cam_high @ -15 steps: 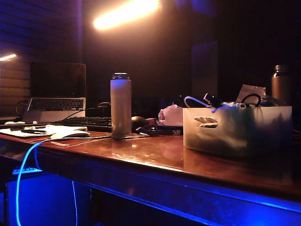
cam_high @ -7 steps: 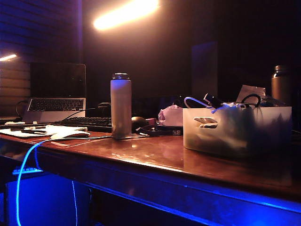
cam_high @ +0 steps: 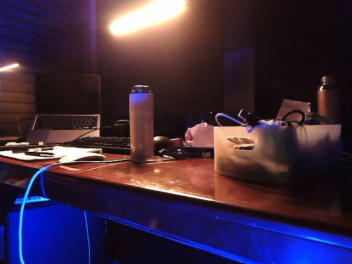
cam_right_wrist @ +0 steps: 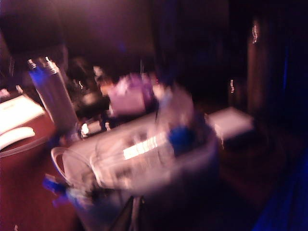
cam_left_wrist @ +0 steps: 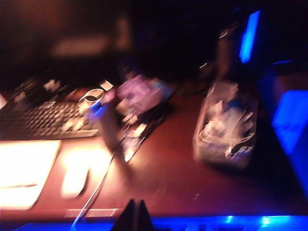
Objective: Pick up the liquid glue and place it into the translucent box.
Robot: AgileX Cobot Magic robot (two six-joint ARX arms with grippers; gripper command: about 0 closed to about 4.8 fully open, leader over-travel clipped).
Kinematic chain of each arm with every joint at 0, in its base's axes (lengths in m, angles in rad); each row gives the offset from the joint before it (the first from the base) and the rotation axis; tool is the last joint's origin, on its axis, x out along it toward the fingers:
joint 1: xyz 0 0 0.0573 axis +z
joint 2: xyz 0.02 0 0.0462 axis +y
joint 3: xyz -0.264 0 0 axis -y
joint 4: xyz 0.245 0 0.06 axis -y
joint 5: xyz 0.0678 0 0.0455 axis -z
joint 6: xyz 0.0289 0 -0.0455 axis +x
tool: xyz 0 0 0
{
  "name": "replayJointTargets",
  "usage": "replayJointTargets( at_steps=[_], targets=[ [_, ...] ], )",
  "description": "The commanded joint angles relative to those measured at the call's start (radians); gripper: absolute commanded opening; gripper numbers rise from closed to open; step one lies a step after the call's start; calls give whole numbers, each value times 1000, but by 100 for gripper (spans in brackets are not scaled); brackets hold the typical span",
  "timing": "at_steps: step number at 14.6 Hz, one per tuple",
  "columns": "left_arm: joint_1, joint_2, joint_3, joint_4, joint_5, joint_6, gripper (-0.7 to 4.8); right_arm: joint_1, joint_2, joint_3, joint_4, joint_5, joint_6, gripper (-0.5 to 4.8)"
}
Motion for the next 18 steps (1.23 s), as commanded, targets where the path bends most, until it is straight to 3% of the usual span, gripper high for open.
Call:
replayJointTargets(
  at_steps=[1, 4, 7, 9, 14, 18],
  targets=[
    [-1, -147, -168, 4, -60, -51, 22, 0, -4, -32, 13, 18, 22, -1],
    [-1, -347, -483, 84, -79, -92, 22, 0, -4, -92, -28, 11, 22, -1],
    [-1, -570, -921, 394, -50, -93, 21, 1, -4, -129, -42, 7, 17, -1],
    [-1, -644, -1172, 590, 40, -93, 11, 0, -4, -133, -40, 8, 7, -1],
    [-1, -636, -1571, 1064, 222, -75, -6, 0, -4, -206, -34, 14, -1, -1],
    [-1, -633, -1761, 1146, 348, -93, -6, 1, 1, -220, -38, 2, -22, -1]
  ],
)
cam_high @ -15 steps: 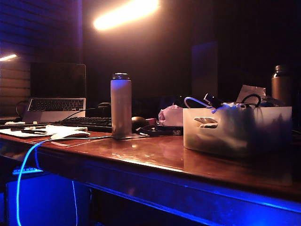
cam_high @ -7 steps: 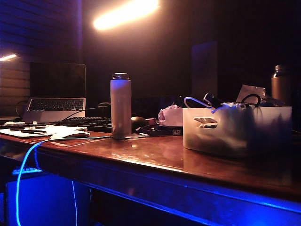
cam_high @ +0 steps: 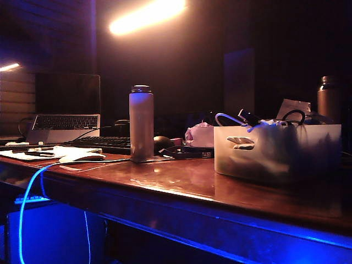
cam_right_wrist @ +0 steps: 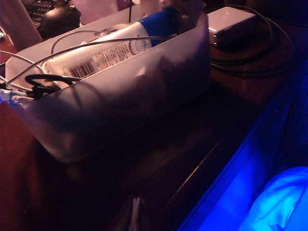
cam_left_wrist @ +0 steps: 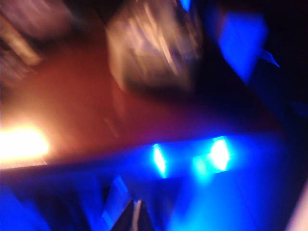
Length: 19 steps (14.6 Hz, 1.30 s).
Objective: Pick up the liquid glue and place it into the translucent box.
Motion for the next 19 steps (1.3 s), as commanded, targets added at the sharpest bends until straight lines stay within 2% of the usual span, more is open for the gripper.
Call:
replayJointTargets(
  at_steps=[1, 5, 9, 13, 19],
  targets=[
    [-1, -1, -82, 91, 76, 1, -6, 0, 1, -3, 5, -8, -6, -1],
    [-1, -1, -180, 192, 97, 13, -6, 0, 1, -3, 7, -5, -6, -1],
    [-1, -1, -204, 216, 96, 49, -6, 0, 1, -3, 7, -5, -6, -1],
    [18, -110, -256, 259, 31, 48, -6, 0, 1, -3, 7, -5, -6, -1],
    [276, -346, -275, 172, 53, 45, -6, -1, 1, -3, 7, -5, -6, -1]
  ],
)
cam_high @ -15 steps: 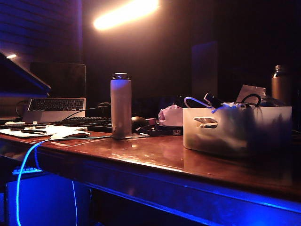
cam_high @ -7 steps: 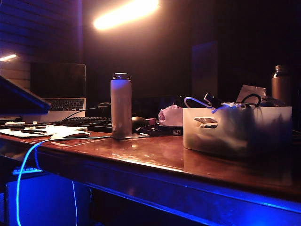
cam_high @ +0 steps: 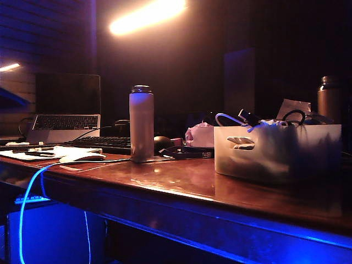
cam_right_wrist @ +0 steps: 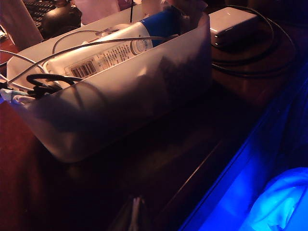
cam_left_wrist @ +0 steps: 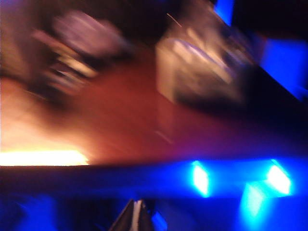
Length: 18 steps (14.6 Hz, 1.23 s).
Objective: Pick up the liquid glue and place it into the translucent box.
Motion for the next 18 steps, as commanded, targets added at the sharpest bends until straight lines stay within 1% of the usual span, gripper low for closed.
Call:
replayJointTargets(
  at_steps=[1, 3, 5, 6, 8, 9, 12, 13, 14, 15, 16, 18],
  targets=[
    [107, -123, -2, -72, 31, 0, -6, 0, 1, -3, 6, -2, -3, -1],
    [185, -144, -2, -140, 35, 1, -6, 0, 1, -3, 6, -2, -3, -1],
    [223, -144, -2, -153, 24, 2, -6, 0, -3, -3, 6, -2, -3, -1],
    [254, -144, -2, -158, -1, 4, -6, 0, -3, -3, 6, -1, -3, -1],
    [372, -144, -2, -208, -17, 4, -6, 0, -3, -3, 6, -2, -3, -1],
    [409, -144, -2, -222, -18, -2, -6, 0, -3, -3, 6, -2, -3, -1],
    [409, -144, -2, -222, -16, 0, -6, 0, -3, -3, 6, -2, -3, -1],
    [394, -144, -2, -221, -21, 0, -6, 0, -3, -3, 6, -2, -3, -1],
    [337, -144, -2, -221, -35, 0, -5, 0, -3, -3, 6, -2, -3, -1],
    [301, -144, -2, -221, -34, 0, -5, 0, -3, -3, 6, -2, -3, -1],
    [284, -144, -2, -220, -25, 0, -5, 0, -3, -3, 6, -2, -3, -1],
    [284, -144, -2, -219, -16, 0, -5, 0, -3, -3, 6, -2, -3, -1]
  ],
)
